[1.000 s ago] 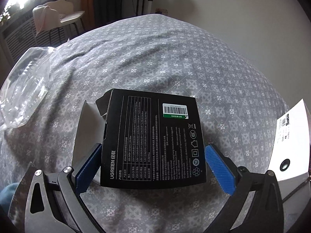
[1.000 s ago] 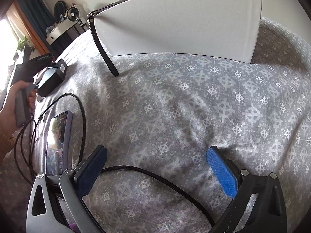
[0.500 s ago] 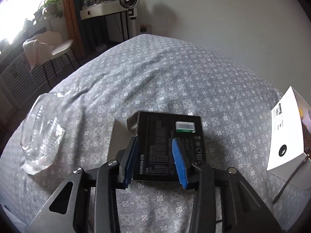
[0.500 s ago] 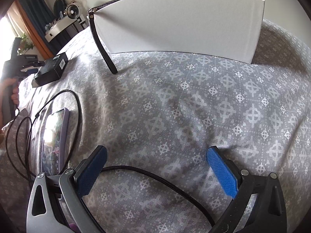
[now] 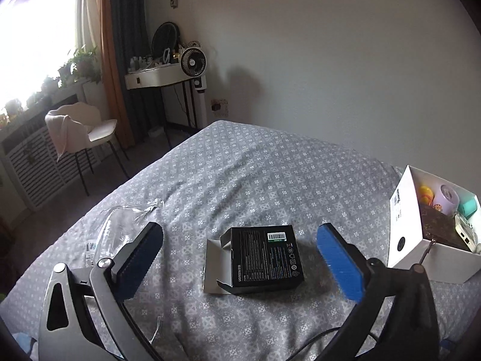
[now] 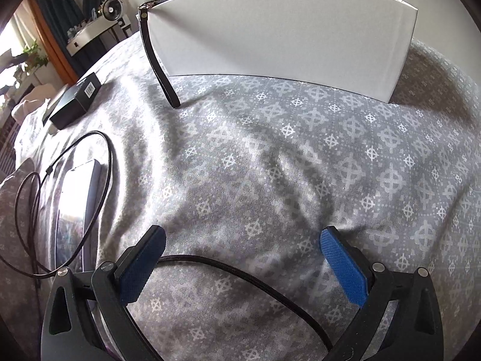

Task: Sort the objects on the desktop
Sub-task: 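Set the black box down on the bed and open the left gripper, then grasp the clear cup bag again with the left gripper, then lift the cup bag with the left gripper toward the white box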

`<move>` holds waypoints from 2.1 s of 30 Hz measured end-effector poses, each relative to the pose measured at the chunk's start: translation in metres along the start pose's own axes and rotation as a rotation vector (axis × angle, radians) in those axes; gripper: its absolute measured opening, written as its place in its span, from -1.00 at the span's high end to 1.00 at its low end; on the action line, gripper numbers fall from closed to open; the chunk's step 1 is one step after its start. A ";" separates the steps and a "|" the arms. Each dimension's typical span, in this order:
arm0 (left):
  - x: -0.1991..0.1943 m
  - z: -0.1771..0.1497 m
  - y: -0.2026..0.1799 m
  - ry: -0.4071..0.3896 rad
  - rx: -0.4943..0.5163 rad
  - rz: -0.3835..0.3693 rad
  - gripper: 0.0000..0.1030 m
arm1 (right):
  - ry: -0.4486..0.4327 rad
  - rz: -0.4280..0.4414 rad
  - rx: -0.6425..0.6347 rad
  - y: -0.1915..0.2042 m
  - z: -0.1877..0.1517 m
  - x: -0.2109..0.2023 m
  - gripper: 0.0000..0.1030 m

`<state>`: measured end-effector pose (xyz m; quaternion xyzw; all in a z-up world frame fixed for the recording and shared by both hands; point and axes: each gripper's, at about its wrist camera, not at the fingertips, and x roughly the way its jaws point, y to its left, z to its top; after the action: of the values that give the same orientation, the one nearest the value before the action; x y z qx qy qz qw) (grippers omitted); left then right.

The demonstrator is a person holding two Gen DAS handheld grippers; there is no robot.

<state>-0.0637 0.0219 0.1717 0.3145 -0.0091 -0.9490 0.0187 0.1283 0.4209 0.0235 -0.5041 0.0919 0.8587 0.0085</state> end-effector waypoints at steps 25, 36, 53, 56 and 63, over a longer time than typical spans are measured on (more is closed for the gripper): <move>0.073 -0.020 0.162 0.269 -0.214 0.220 -0.99 | 0.039 -0.107 -0.076 0.008 -0.004 0.005 -1.00; 0.170 -0.080 0.209 0.425 -0.156 0.188 -0.97 | 0.046 -0.120 -0.084 0.014 -0.001 0.010 -1.00; 0.059 -0.020 0.168 0.166 -0.161 -0.079 -0.05 | 0.044 -0.129 -0.087 0.021 0.003 0.017 -1.00; 0.024 0.012 0.106 0.119 -0.047 -0.195 -0.05 | 0.040 -0.124 -0.084 0.021 0.004 0.017 -1.00; -0.041 0.050 -0.109 0.128 0.202 -0.567 -0.05 | 0.030 -0.114 -0.078 0.021 0.004 0.016 -1.00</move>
<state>-0.0641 0.1326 0.2327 0.3640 -0.0143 -0.8890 -0.2775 0.1150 0.4001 0.0145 -0.5215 0.0296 0.8520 0.0364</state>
